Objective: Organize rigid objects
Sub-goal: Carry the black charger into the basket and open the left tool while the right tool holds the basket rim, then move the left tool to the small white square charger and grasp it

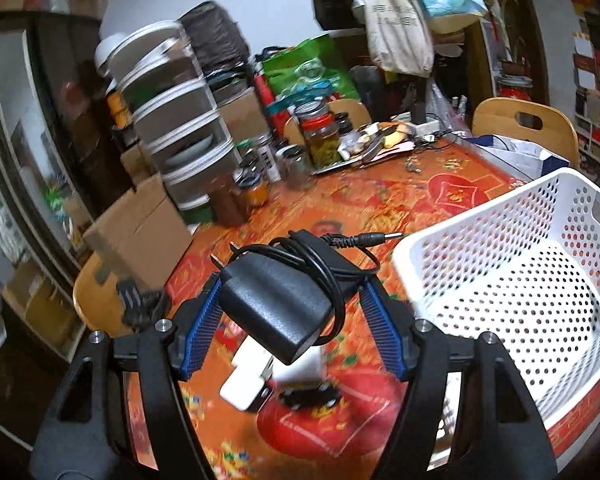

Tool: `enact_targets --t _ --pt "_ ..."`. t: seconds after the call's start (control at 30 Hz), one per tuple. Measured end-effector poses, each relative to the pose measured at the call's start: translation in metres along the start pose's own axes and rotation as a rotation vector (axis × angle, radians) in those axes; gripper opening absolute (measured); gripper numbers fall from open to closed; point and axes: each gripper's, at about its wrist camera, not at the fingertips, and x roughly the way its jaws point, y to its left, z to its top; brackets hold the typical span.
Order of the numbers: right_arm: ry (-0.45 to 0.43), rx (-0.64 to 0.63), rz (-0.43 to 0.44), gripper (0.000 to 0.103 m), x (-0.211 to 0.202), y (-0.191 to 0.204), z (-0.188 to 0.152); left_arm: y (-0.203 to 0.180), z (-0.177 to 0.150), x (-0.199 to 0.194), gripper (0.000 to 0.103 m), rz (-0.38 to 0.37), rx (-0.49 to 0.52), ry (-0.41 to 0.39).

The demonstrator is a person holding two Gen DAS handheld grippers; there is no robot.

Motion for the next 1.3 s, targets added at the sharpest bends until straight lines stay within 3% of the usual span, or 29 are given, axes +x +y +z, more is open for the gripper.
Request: enact_targets --t 0.17,0.37,0.5,0.6,0.77,0.8,0.9,1.0,1.07,1.13,1.2,1.3 --pt "0.003 0.005 0.001 0.011 0.002 0.000 -0.001 -0.049 0.036 0.012 0.066 -0.061 0.085 0.029" --pt "0.010 0.003 0.000 0.011 0.003 0.000 0.000 -0.133 0.057 0.050 0.066 -0.177 0.259 0.212" --pt "0.013 0.007 -0.002 0.011 0.003 -0.001 -0.001 -0.175 0.051 0.077 0.066 -0.187 0.375 0.319" --pt "0.014 0.007 -0.002 0.011 0.003 -0.001 0.000 -0.190 0.044 0.087 0.066 -0.163 0.434 0.353" --pt "0.020 0.008 -0.009 0.011 0.005 -0.001 0.000 -0.195 0.033 0.110 0.067 -0.234 0.477 0.466" --pt "0.023 0.006 -0.012 0.011 0.005 -0.001 0.000 -0.196 0.032 0.111 0.073 -0.239 0.487 0.468" --pt "0.027 0.003 -0.020 0.011 0.006 0.000 0.001 -0.188 0.035 0.109 0.094 -0.237 0.478 0.428" --pt "0.031 0.002 -0.028 0.011 0.007 0.001 0.001 -0.168 0.041 0.099 0.096 -0.247 0.420 0.367" --pt "0.033 0.000 -0.031 0.011 0.008 0.001 0.001 -0.137 0.049 0.082 0.096 -0.277 0.324 0.312" --pt "0.036 -0.003 -0.033 0.011 0.008 0.002 0.000 -0.087 0.053 0.063 0.097 -0.306 0.206 0.246" --pt "0.041 -0.008 -0.038 0.011 0.008 0.002 0.001 -0.031 0.047 0.051 0.103 -0.276 0.102 0.193" --pt "0.045 -0.013 -0.044 0.011 0.009 0.002 0.002 0.048 0.020 0.066 0.103 -0.213 -0.035 0.218"
